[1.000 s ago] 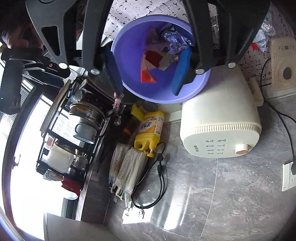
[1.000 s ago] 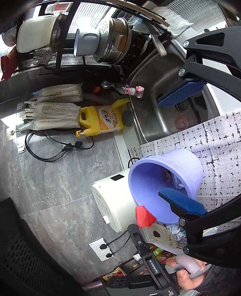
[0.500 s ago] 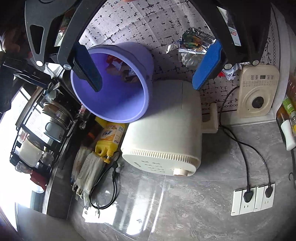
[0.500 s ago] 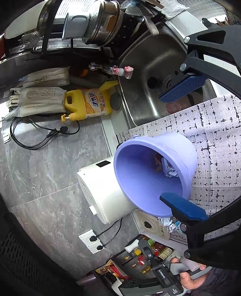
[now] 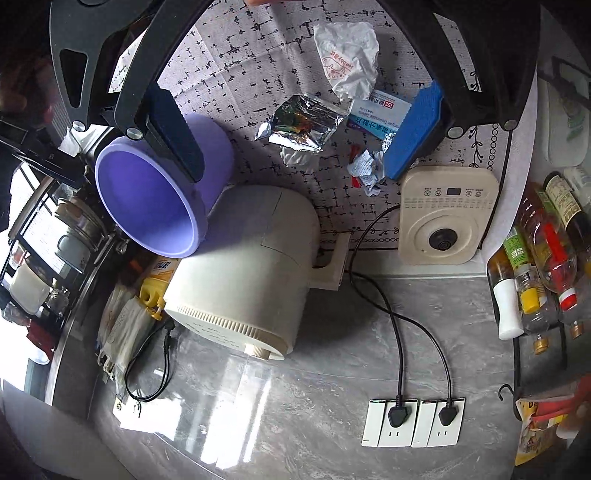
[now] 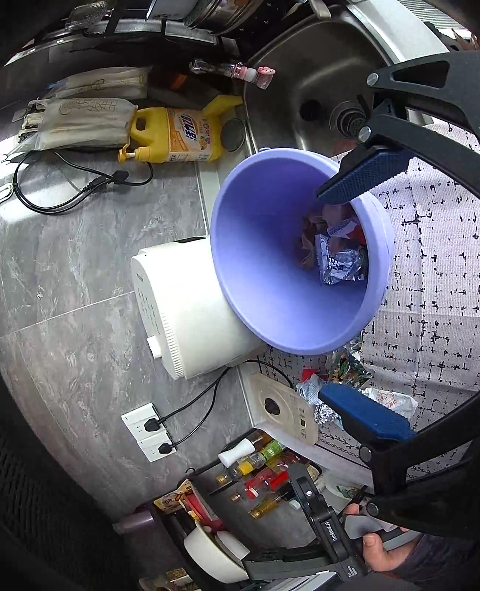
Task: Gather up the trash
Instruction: 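Move both tools back over the foil ball and chip bag on the cloth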
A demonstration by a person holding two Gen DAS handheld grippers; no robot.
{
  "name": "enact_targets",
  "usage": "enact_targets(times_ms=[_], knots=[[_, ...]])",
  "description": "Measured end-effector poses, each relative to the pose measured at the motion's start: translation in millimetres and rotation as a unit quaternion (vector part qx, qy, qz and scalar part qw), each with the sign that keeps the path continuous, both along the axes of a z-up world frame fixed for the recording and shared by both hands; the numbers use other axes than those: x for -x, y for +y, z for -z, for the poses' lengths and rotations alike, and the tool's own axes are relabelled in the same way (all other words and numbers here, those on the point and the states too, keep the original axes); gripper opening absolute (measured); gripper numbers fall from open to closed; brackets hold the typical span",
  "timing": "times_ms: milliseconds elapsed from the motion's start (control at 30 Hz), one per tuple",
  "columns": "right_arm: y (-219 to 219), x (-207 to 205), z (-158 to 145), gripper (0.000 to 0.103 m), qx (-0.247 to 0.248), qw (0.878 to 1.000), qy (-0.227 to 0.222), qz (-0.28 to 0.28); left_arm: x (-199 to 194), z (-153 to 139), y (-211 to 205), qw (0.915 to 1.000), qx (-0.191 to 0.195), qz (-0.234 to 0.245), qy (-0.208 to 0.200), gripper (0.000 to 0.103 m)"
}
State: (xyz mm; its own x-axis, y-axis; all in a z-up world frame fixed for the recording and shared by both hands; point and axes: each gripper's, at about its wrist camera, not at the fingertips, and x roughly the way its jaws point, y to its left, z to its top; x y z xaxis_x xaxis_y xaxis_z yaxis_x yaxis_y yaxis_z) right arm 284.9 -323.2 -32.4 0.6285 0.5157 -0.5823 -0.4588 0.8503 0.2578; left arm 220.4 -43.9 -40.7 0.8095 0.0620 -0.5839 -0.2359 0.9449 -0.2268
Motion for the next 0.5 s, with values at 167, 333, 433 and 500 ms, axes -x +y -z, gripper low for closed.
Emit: enact_targets(times_ms=[167, 333, 433, 500], knots=[[32.0, 13.4, 2.6, 0.095, 0.007, 1.000, 0.004, -0.022, 19.6, 8.6, 25.5, 0.9998, 0.007, -0.019, 0.007, 0.097], [64.3, 25.1, 6.1, 0.095, 0.020, 0.999, 0.006, -0.043, 35.6, 17.1, 45.4, 0.9995, 0.010, -0.026, 0.012, 0.097], [82.3, 31.7, 11.2, 0.094, 0.025, 0.998, 0.014, -0.056, 42.6, 23.1, 54.8, 0.9994, 0.004, -0.027, 0.021, 0.097], [94.9, 35.7, 16.0, 0.092, 0.032, 0.997, 0.017, -0.064, 47.0, 28.0, 62.0, 0.9993, 0.007, -0.027, 0.027, 0.097]])
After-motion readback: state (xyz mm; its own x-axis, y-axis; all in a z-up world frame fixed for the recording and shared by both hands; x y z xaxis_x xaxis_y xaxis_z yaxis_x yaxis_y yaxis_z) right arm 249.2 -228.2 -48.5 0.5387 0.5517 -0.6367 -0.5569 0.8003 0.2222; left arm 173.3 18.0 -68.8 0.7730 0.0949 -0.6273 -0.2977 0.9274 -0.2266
